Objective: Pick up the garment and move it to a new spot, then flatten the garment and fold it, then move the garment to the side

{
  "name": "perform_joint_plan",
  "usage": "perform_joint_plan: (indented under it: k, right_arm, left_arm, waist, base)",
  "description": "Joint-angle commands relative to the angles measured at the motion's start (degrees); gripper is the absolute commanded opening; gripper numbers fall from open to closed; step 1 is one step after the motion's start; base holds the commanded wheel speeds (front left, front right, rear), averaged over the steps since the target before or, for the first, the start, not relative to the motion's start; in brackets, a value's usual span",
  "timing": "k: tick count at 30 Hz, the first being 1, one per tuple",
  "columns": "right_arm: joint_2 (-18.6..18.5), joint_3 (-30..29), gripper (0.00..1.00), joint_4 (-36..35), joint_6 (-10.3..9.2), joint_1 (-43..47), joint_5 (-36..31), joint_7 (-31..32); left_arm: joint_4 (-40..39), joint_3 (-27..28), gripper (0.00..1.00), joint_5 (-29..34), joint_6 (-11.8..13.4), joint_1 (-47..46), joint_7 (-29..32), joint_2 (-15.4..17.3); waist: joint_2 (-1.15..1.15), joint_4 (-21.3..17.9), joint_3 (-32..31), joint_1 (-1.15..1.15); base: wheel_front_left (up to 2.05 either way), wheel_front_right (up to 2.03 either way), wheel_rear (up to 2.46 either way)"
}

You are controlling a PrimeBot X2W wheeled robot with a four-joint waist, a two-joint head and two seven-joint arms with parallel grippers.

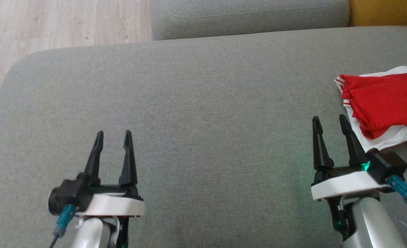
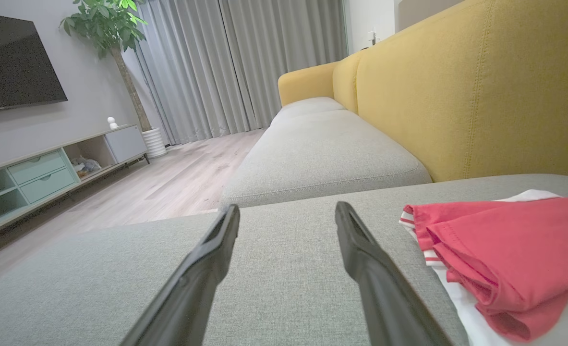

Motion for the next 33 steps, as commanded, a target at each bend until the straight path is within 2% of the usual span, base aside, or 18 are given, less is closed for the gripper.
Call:
perform_joint_plan:
  k: [1,9,10,13,33]
  right_arm:
    - [-0.14,1.53,1.0,-2.19,-0.04,-1.66,0.42,-0.61]
    - [-0.14,0.9,1.0,-2.2,-0.04,-1.84,0.81,-0.62]
    - [0.0,-0.38,0.0,-0.24,0.01,-0.01,0.52,0.0]
    - [0.05,-0.3,0.0,1.62,0.01,0.69,0.69,0.08]
    - [-0.48,-1.22,0.0,1.01,0.0,0.86,14.05,2.9]
  left_arm:
    - [-2.15,2.0,1.0,-0.42,0.21,-0.93,-0.29,0.2]
    - [-2.37,2.86,1.0,-0.83,-0.37,-0.65,-0.29,0.2]
    - [-0.71,0.65,0.0,-1.08,-0.14,0.09,0.0,0.0]
    - [1.3,0.48,0.0,-1.28,-0.08,0.41,0.06,-0.01]
    - [1.25,2.89,0.0,-13.6,-0.87,0.39,3.36,0.12]
  waist:
    - [0.0,-0.06,0.01,0.0]
    - [0.0,-0.68,-0.13,0.0]
    - [0.0,-0.71,-0.14,0.0]
    - [0.0,-0.77,-0.17,0.0]
    - [0.0,-0.45,-0.81,0.0]
  base:
    - [0.0,0.0,0.0]
    - [0.0,0.0,0.0]
    - [0.0,0.0,0.0]
    - [0.0,0.0,0.0]
    - [0.0,0.0,0.0]
